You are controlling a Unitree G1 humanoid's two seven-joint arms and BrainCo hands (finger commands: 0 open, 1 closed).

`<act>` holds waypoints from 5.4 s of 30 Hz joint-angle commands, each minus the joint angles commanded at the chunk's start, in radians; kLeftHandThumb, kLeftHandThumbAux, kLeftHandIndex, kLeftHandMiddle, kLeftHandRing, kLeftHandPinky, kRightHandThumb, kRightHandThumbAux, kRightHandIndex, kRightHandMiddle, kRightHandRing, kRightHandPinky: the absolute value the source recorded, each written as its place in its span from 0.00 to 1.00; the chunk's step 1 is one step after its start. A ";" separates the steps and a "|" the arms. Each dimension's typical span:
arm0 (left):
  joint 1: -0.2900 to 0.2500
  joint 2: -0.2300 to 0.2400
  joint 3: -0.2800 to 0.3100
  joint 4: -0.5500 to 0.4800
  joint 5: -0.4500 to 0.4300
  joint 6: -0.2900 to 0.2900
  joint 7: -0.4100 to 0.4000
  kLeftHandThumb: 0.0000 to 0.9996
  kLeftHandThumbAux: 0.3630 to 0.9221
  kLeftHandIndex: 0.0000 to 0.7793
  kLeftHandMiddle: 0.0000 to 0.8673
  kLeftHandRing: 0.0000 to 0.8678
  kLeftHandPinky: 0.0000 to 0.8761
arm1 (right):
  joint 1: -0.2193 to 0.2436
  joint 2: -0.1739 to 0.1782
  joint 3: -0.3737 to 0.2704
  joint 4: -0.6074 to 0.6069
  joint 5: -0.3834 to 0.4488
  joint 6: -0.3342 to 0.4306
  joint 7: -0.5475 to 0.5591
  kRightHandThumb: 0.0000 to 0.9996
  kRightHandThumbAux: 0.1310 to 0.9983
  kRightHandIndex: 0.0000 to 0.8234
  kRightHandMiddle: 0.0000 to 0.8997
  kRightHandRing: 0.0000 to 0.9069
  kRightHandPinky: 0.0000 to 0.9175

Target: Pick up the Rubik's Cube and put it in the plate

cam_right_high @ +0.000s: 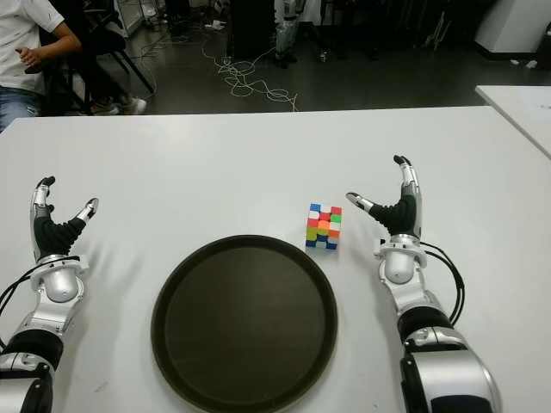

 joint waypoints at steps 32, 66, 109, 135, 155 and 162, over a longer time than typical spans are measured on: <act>0.007 0.000 -0.007 -0.017 0.011 0.013 0.008 0.00 0.58 0.05 0.03 0.01 0.01 | -0.001 0.000 -0.004 0.007 0.005 -0.015 0.005 0.00 0.72 0.07 0.04 0.03 0.05; 0.002 0.000 -0.007 -0.006 0.011 0.001 0.013 0.00 0.57 0.06 0.04 0.02 0.04 | -0.002 -0.004 -0.003 0.009 0.003 -0.009 0.012 0.00 0.73 0.07 0.04 0.04 0.05; 0.004 -0.018 -0.008 -0.020 0.006 0.004 0.021 0.00 0.53 0.04 0.02 0.01 0.03 | 0.006 -0.016 -0.006 -0.004 0.009 -0.028 0.033 0.00 0.77 0.04 0.01 0.01 0.03; -0.001 -0.016 -0.013 -0.013 0.017 0.057 0.030 0.00 0.59 0.04 0.04 0.03 0.04 | 0.034 -0.110 0.039 -0.186 -0.035 -0.069 0.203 0.00 0.91 0.05 0.05 0.03 0.06; -0.004 -0.025 -0.015 -0.016 0.022 0.058 0.048 0.00 0.59 0.04 0.02 0.00 0.01 | 0.056 -0.182 0.069 -0.325 -0.047 0.006 0.388 0.00 0.75 0.05 0.05 0.02 0.02; -0.001 -0.028 -0.012 -0.022 0.019 0.063 0.046 0.00 0.61 0.04 0.03 0.01 0.02 | 0.068 -0.203 0.084 -0.388 -0.029 0.049 0.515 0.00 0.75 0.05 0.05 0.01 0.01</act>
